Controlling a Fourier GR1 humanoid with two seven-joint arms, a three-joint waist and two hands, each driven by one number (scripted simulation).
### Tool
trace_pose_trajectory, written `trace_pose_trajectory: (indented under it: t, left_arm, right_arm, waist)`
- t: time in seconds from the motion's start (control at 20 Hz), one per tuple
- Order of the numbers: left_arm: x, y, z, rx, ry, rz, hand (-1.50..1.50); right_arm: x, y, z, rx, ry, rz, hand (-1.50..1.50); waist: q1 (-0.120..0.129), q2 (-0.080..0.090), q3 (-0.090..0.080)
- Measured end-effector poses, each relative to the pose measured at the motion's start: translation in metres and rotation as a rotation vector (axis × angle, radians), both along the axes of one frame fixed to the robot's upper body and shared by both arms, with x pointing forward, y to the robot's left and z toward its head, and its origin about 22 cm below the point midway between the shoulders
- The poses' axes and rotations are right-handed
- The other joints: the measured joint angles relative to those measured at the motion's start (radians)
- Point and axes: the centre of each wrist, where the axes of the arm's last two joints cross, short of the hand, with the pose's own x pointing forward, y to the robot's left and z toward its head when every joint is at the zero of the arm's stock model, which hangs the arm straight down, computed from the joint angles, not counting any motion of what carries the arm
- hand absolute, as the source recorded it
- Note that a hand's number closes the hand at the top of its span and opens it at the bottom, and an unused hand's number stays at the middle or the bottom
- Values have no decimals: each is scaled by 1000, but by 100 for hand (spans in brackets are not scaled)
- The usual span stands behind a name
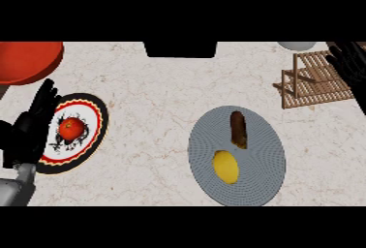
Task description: Pick the lemon from the placemat and place it in the tiered shelf
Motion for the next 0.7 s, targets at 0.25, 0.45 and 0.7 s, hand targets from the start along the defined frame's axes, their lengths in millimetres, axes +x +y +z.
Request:
trace_pose_trajectory:
  t: [0.25,0.45,0.7]
  left_arm:
    - [4,-24,-8,11,-17,-93,0]
    - [4,-42,-14,-4,-19,-157,0]
    - [1,-59,-23,-26,-3,-214,0]
  right_arm:
    - [4,30,-23,67,40,11,-150]
    - [0,43,-56,259,109,-66,150]
    - [-24,30,-106,12,71,-386,-150]
  waist:
    - [-12,9,-4]
    - [-42,22,5]
    - [-46,21,-4]
